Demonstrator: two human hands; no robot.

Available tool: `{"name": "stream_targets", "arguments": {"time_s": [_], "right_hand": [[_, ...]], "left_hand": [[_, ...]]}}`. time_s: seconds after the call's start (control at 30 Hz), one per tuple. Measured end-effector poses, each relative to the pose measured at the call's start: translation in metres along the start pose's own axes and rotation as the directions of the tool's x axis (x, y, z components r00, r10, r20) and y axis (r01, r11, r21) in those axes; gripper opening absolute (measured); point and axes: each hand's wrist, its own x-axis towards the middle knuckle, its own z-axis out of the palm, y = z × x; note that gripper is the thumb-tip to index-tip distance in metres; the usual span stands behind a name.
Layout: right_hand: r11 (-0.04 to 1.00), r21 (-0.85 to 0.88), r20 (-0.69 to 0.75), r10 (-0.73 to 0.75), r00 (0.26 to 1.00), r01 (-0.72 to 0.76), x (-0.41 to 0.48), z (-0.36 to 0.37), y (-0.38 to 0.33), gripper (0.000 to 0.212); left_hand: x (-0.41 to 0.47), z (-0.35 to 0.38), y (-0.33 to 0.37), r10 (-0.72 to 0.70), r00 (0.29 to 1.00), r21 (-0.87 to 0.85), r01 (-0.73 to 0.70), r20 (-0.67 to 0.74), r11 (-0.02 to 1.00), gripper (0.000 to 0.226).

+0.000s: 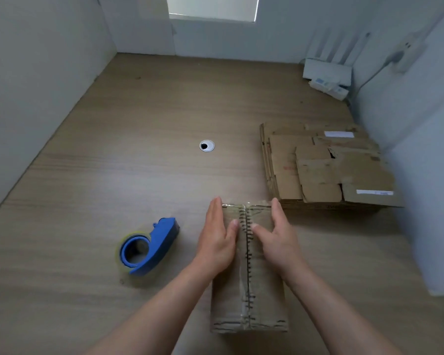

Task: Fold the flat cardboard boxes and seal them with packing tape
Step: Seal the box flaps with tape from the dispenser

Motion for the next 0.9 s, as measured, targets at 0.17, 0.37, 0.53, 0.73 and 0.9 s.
{"name": "stream_targets", "arguments": {"time_s": [0.17,0.37,0.53,0.73,0.9], "right_hand": [[0.895,0.365,0.145,0.217,0.965,-0.256,-0.004,-0.001,0.022,0.073],[0.842,-0.41,-0.113,-0.429,0.896,0.351,0.001,-0.028,0.002,0.079],[0.725,-0.38,0.193,-0.545,0.816,0.574,0.03,-0.023,-0.003,0.031],[0.844,-0.366,0.096,-0.384,0.918,0.391,0.042,-0.009,-0.001,0.035],[0.865,-0.385,0.055,-0.325,0.944,0.321,0.038,-0.006,-0.004,0.025]], "left_hand": [[0.001,0.0,-0.009,-0.161,0.987,-0.191,0.157,-0.006,0.969,0.075],[0.002,-0.013,-0.001,0.384,0.921,0.355,-0.34,-0.06,0.871,0.071],[0.032,-0.021,0.006,0.404,0.903,0.412,-0.426,0.144,0.806,0.037],[0.046,-0.007,0.015,0.18,0.984,0.355,-0.164,-0.012,0.92,0.025],[0.043,-0.009,0.02,-0.098,0.995,0.14,0.101,-0.027,0.985,0.05]]}}
